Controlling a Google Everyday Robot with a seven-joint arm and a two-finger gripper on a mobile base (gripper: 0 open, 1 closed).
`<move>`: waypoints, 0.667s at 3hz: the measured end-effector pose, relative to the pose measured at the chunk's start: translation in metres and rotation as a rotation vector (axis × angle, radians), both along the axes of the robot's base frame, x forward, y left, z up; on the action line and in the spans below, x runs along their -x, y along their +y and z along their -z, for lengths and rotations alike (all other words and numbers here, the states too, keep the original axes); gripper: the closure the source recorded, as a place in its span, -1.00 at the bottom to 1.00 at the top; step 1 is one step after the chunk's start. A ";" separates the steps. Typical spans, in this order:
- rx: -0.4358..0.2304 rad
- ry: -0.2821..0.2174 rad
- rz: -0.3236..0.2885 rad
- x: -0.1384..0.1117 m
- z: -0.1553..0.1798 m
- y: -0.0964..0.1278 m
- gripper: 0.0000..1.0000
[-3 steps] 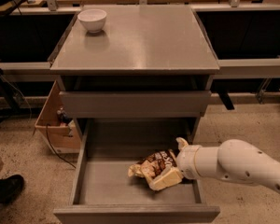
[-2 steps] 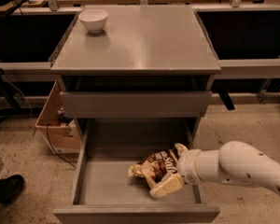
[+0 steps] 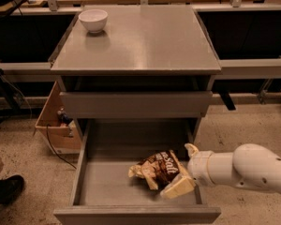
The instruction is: Place brown chip bag into middle drawer
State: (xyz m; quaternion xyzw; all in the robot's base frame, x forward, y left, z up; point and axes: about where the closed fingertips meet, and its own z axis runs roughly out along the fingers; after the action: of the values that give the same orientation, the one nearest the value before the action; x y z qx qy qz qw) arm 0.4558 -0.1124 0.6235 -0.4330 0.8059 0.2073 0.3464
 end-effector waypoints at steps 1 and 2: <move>0.102 -0.076 0.015 0.010 -0.027 -0.054 -1.00; 0.192 -0.141 0.002 0.010 -0.057 -0.113 -1.00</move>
Offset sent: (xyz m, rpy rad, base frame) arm -0.0050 -0.1925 0.1056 -0.2997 -0.2259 0.0192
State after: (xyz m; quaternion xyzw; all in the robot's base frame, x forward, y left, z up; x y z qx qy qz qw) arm 0.4458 -0.2259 0.6809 -0.4769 0.7962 0.0980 0.3592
